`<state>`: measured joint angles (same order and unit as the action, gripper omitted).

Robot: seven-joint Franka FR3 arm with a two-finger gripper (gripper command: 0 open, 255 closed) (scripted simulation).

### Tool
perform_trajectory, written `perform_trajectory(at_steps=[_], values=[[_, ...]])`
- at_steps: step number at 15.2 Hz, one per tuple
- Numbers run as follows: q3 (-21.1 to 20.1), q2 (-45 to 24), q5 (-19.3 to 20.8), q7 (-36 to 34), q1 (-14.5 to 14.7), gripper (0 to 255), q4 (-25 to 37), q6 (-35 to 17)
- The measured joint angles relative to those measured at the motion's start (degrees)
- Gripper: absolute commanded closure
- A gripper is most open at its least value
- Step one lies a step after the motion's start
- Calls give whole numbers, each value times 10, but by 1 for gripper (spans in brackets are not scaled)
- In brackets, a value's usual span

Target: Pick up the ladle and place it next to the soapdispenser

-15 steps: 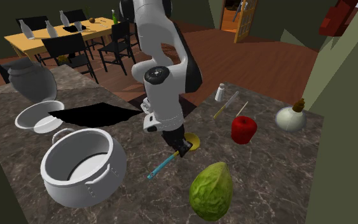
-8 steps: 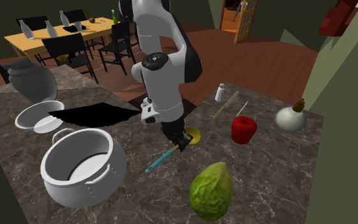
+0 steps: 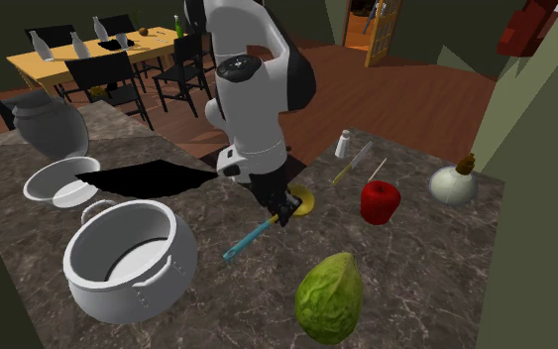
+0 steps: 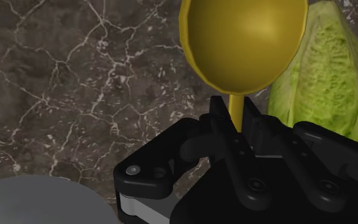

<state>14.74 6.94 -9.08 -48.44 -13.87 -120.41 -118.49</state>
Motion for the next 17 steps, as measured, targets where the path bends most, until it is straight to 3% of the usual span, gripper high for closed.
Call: perform_trajectory(at_steps=[17], values=[[-2, 16, 12, -24, 0, 255, 112, 125]])
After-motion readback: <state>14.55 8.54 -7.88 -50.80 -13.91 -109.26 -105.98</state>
